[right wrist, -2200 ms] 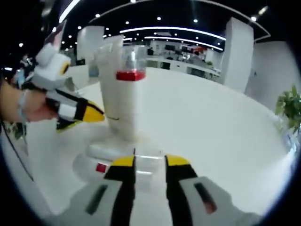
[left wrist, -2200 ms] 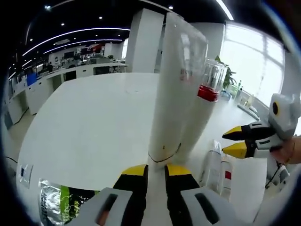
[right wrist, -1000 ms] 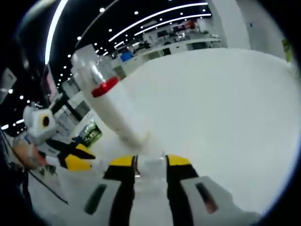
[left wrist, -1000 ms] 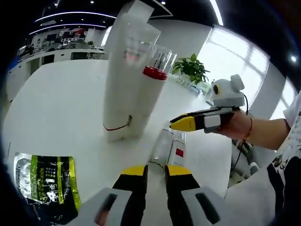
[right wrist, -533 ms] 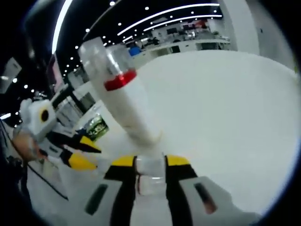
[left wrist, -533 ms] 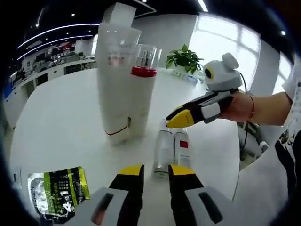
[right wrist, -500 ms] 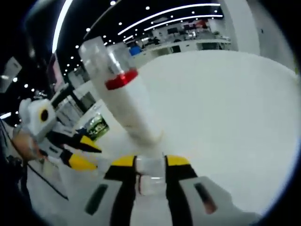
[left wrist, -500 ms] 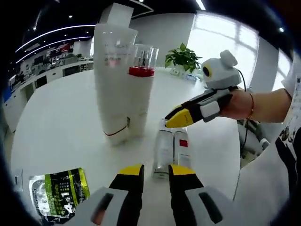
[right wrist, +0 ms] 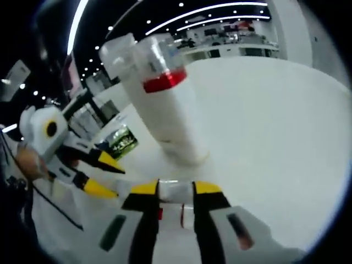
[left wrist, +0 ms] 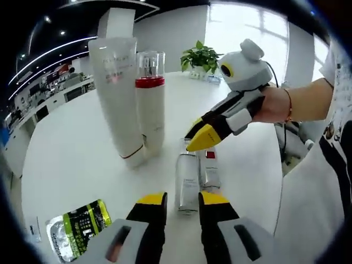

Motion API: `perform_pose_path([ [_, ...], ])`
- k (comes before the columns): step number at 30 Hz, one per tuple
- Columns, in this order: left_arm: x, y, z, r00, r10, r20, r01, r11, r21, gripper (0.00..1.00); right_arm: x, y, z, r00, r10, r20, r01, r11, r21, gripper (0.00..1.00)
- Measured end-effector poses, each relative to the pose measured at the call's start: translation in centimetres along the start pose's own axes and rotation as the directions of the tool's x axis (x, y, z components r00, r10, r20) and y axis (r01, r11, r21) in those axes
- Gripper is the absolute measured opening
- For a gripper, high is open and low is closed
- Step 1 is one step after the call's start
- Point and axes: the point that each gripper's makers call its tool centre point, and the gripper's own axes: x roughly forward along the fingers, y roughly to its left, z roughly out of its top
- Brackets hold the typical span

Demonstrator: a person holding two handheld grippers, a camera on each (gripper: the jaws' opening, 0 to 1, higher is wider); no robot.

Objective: Arrange the skincare products in the storage area until every visible bottle or jar stands upright without overlapping.

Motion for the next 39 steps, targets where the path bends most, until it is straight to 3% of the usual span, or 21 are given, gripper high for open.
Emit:
perform_pose_path([
  [9,-0.6,0.1,-0.6,0.999,0.012,-0.048,-0.008,0.996,0.089,0.27,0.5,1.1,-0.2,1.0,0.025,-0.019,-0.026,0.999,-0.026,0.22],
  [14,-1.2,0.0,0.2,1.0,-0.008,-0.023,0.009,0.999,0.051,0.27,0.7,1.5,-0.4,0.999,0.034,-0.032,-0.035,0.999,-0.039,0.21],
  [18,-1.1,0.1,0.1,0.999,0.002,-0.038,0.001,0.996,0.084,0.27,0.8,1.7,-0.5,0.998,0.04,-0.04,-0.041,0.998,-0.047,0.21],
  [28,-0.3,0.6,-2.3,0.988,0.035,-0.148,-0.015,0.991,0.131,0.27,0.9,2.6,-0.6,0.997,0.062,-0.047,-0.065,0.996,-0.062,0.21],
  [39,-0.9,1.6,-3.3,0.982,0.056,-0.181,-0.029,0.989,0.148,0.21,0.9,3.7,-0.7,0.994,0.096,-0.053,-0.1,0.992,-0.082,0.22],
])
